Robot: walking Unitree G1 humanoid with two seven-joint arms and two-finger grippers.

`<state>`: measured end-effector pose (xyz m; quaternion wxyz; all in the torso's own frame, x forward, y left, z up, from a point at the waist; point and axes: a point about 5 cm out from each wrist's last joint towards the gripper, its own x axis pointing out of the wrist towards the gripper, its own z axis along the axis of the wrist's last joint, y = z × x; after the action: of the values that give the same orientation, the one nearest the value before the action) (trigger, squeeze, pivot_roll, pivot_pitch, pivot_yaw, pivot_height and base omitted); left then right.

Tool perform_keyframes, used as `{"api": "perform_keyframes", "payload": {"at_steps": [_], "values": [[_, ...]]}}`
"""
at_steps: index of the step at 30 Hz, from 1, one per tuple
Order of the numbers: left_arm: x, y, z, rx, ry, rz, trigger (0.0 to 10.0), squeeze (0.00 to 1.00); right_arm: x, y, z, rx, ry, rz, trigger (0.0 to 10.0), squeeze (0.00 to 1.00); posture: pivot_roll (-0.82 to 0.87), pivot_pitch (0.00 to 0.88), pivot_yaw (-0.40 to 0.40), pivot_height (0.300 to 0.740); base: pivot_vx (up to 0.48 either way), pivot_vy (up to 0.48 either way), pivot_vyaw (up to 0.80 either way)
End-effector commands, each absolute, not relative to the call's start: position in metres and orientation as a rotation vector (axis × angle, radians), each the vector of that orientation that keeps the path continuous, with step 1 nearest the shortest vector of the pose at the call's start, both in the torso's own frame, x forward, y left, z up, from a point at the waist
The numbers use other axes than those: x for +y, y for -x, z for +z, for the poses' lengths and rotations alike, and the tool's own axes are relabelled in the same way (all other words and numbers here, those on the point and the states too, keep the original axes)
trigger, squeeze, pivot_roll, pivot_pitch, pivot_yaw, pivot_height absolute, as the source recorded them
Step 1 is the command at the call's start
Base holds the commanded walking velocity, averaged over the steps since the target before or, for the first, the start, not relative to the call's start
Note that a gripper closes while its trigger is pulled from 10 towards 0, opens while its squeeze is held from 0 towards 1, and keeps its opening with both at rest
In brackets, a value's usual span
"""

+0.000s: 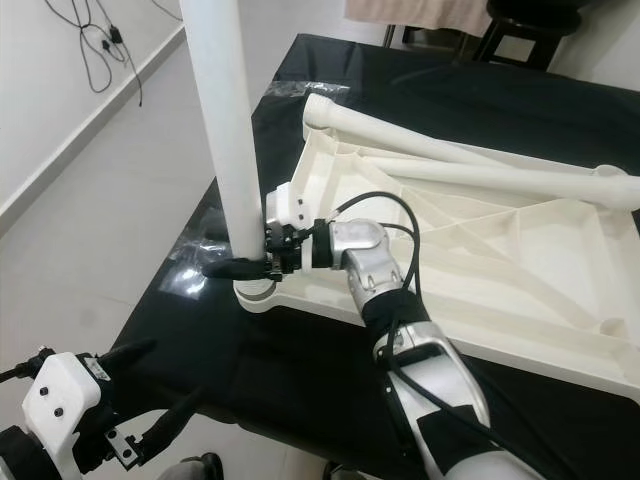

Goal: Building children table

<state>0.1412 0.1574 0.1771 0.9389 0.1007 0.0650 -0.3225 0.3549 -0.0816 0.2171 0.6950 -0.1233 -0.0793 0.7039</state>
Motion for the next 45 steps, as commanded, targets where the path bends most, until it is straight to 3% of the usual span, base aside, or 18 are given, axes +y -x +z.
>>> {"api": "perform_keyframes", "payload": {"at_steps": [1,8,15,26,45], "values": [[0.157,-0.138,0.178,0.151,-0.213,-0.669,10.0,0.00,-0.088,-0.353,0.196,-0.065,0.253,1.577,10.0,0.00,0.24,0.304,-0.025,0.740,0.000,0.000,0.00],[0.158,-0.138,0.178,0.155,-0.212,-0.670,10.0,0.00,-0.097,-0.349,0.193,-0.024,0.266,1.659,10.0,0.00,0.24,0.307,-0.023,0.740,0.000,0.000,0.00],[0.158,-0.138,0.178,0.155,-0.213,-0.669,10.0,0.00,-0.088,-0.341,0.184,-0.027,0.263,1.734,10.0,0.00,0.24,0.312,-0.022,0.740,0.000,0.000,0.00],[0.158,-0.139,0.178,0.153,-0.212,-0.669,10.0,0.00,-0.068,-0.343,0.188,-0.115,0.276,1.652,10.0,0.00,0.24,0.314,-0.023,0.740,0.000,0.000,0.00],[0.157,-0.137,0.178,0.154,-0.206,-0.671,10.0,0.00,-0.083,-0.347,0.188,-0.068,0.292,1.653,10.0,0.00,0.24,0.310,-0.022,0.740,0.000,0.000,0.00]]}}
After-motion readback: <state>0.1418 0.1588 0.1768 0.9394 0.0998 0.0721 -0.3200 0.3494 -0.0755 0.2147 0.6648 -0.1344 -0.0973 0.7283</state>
